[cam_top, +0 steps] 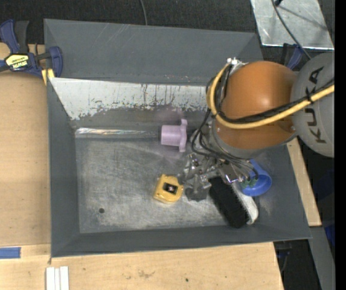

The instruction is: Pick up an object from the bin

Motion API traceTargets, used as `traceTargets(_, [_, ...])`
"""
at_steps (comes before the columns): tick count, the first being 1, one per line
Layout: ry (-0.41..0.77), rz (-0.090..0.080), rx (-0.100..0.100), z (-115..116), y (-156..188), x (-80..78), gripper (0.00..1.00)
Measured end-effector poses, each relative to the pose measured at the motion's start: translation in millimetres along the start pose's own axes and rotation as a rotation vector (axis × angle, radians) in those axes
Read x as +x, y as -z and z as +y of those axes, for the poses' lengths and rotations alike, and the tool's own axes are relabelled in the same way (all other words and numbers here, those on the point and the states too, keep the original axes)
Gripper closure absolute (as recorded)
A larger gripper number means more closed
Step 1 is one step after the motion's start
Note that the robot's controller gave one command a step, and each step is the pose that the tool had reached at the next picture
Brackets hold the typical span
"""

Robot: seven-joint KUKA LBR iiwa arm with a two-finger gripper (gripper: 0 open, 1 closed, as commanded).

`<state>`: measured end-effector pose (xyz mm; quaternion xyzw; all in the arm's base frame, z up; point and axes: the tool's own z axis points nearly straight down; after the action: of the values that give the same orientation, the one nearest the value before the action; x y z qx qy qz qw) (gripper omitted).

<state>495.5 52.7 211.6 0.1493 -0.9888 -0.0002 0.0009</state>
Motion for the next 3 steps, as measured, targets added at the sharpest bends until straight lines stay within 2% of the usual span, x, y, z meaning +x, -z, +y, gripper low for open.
traceTargets(1, [-0.021,-0.009,0.002,-16,-103,-3.8,0.0])
traceTargets(2, [-0.03,-0.02,0.003,-21,-135,-7.6,1.0])
traceTargets(3, [-0.03,-0.02,0.003,-21,-135,-7.6,1.0])
